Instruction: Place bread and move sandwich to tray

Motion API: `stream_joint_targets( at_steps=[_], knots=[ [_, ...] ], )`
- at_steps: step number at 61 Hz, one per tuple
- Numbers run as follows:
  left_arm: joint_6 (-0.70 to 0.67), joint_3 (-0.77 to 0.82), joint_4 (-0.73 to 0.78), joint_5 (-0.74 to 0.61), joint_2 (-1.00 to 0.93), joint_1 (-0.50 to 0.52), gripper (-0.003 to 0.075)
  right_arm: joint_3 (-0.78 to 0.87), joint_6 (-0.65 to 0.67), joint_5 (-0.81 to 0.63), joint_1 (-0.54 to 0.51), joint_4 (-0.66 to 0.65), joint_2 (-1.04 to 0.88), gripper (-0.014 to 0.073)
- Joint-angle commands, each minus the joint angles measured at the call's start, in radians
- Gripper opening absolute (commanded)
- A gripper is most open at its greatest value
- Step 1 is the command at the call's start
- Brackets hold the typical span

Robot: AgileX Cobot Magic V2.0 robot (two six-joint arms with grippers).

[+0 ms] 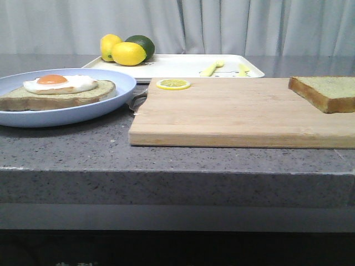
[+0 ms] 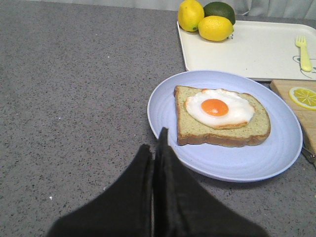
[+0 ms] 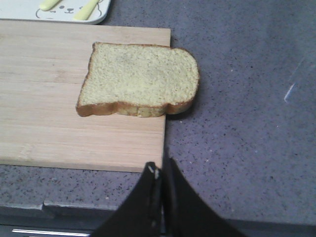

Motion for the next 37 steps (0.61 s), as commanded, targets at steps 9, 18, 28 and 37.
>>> stream_joint_targets(
  at_steps=[9, 18, 28, 37],
  knots=[
    [-0.005, -0.029, 0.015, -0.069, 0.014, -0.007, 0.0251, -0.029, -0.001, -0.061, -0.007, -0.034, 0.015, 0.0479],
    [-0.005, -0.029, 0.015, -0.069, 0.014, -0.007, 0.0392, -0.029, -0.001, -0.059, -0.007, -0.034, 0.015, 0.0614],
    [-0.005, -0.029, 0.015, -0.069, 0.014, -0.007, 0.0388, -0.029, -0.001, -0.044, -0.007, -0.03, 0.015, 0.0613],
    [-0.005, -0.029, 0.015, -0.069, 0.014, -0.007, 0.0388, -0.041, -0.001, -0.026, -0.007, -0.013, 0.016, 0.0613]
  ],
)
